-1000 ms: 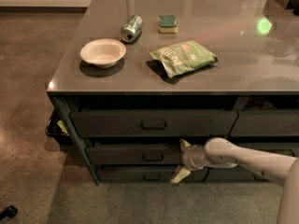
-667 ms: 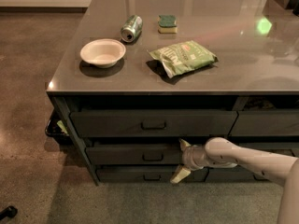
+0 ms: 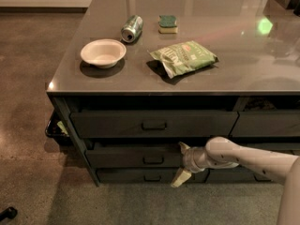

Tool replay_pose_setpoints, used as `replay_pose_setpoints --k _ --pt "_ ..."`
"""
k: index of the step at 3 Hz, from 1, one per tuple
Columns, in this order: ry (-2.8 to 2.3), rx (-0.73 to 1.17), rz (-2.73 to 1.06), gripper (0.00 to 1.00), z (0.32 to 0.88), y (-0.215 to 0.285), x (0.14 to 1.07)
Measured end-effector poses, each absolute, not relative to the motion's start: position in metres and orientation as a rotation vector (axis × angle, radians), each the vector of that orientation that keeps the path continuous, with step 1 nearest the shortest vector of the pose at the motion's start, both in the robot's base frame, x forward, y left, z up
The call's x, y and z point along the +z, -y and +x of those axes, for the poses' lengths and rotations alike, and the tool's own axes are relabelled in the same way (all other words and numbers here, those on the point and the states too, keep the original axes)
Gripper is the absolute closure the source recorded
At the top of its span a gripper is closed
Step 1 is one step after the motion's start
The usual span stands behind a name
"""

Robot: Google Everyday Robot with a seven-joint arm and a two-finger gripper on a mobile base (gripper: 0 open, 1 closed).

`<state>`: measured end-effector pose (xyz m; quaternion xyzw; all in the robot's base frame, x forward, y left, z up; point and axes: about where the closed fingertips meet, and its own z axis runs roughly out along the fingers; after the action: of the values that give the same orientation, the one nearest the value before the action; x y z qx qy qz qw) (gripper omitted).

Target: Open middle drawer

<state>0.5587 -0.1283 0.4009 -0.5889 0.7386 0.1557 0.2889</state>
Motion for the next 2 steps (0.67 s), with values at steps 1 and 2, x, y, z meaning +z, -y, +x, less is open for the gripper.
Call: replay_pose_setpoints --k 1,2 --pt "-2.025 0.492 -1.551 0.0 0.5469 0.1244 0.4026" --pt "-2.025 0.492 -1.551 0.0 0.5469 0.1244 0.4027"
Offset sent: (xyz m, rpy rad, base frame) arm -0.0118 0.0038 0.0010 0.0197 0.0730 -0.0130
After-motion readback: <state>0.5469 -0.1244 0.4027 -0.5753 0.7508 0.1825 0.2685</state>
